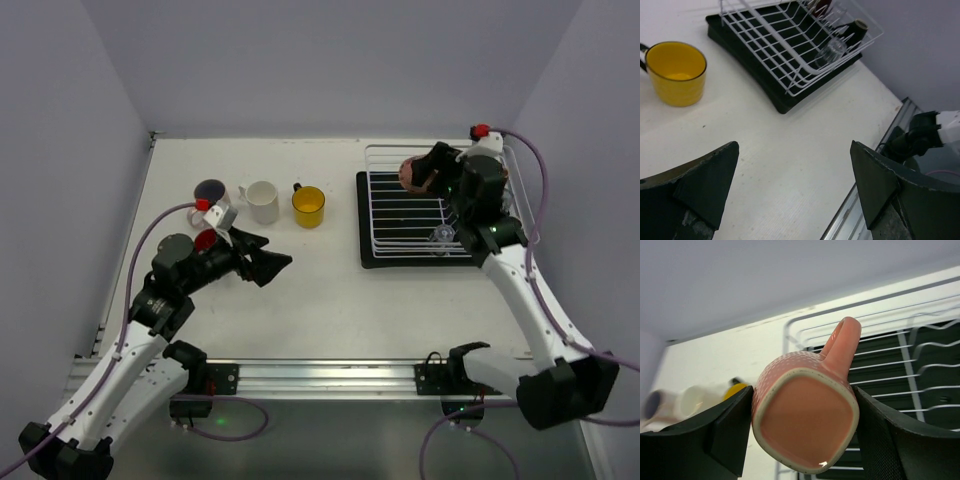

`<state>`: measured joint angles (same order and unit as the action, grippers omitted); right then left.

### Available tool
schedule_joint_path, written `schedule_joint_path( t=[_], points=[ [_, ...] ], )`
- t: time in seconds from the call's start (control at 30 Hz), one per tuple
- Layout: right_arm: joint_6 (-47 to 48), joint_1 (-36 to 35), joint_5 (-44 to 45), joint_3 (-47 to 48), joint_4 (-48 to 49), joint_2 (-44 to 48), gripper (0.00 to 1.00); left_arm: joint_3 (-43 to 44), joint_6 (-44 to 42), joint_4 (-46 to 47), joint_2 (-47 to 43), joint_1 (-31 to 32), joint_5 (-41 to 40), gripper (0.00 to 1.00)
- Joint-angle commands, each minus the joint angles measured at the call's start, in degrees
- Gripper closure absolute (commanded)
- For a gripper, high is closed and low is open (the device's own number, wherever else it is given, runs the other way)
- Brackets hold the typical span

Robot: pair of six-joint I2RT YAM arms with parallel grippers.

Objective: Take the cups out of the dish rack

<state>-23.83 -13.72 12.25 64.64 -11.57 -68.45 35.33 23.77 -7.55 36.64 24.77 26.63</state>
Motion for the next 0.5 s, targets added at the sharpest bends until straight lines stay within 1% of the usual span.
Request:
schedule_joint_path(
  t=[0.0,0.03,0.07,0.1,0.13,0.17,0.2,0.23,0.27,0.3,0.33,0.37,0.47],
  points=[
    [-7.4,-2.2,-18.9,-8.4,11.1,7.8,0.81,-0.8,10.2,12.9,1.8,-0.2,6.1,0.03],
    [-11.1,-2.6,-22.4,-10.3,13.6,10.3,0.81,-1.3,11.9,16.4,2.3,-0.2,6.7,0.03],
    [-13.1,-3.8,-25.4,-12.4,18.6,11.5,0.81,-1.8,13.5,18.2,3.3,0.3,7.5,0.03],
    [-15.1,-4.4,-31.5,-16.2,21.6,12.3,0.81,-3.0,16.6,20.2,3.8,0.4,8.0,0.03],
    [-18.8,-4.9,-34.1,-17.8,24.4,12.9,0.81,-3.7,18.2,23.9,4.2,0.5,8.5,0.03],
    [-20.5,-6.7,-36.0,-19.5,30.7,13.8,0.81,-4.3,19.7,26.1,5.3,0.8,9.4,0.04],
    [-22.1,-7.8,-38.8,-22.3,34.1,13.9,0.81,-5.9,22.8,28.4,5.8,1.1,9.8,0.04],
    [-25.8,-11.3,-42.2,-23.8,40.6,12.5,0.80,-8.7,27.9,38.0,7.4,1.5,10.6,0.07],
    [-25.8,-12.5,-42.2,-23.9,42.6,12.5,0.80,-8.7,27.9,38.0,8.0,1.7,10.9,0.07],
    [-26.7,-13.4,-43.2,-24.7,44.8,11.0,0.80,-9.7,30.3,39.9,8.7,1.9,11.1,0.07],
    [-28.9,-14.3,-44.9,-25.4,47.4,10.1,0.80,-9.9,31.0,41.2,9.4,2.1,11.1,0.09],
    [-30.1,-15.5,-45.6,-26.0,52.1,9.3,0.80,-10.1,31.4,42.6,10.5,2.8,10.7,0.09],
    [-33.1,-17.2,-47.0,-27.5,58.4,6.1,0.80,-10.7,32.1,44.2,11.7,4.3,9.1,0.13]
  ],
)
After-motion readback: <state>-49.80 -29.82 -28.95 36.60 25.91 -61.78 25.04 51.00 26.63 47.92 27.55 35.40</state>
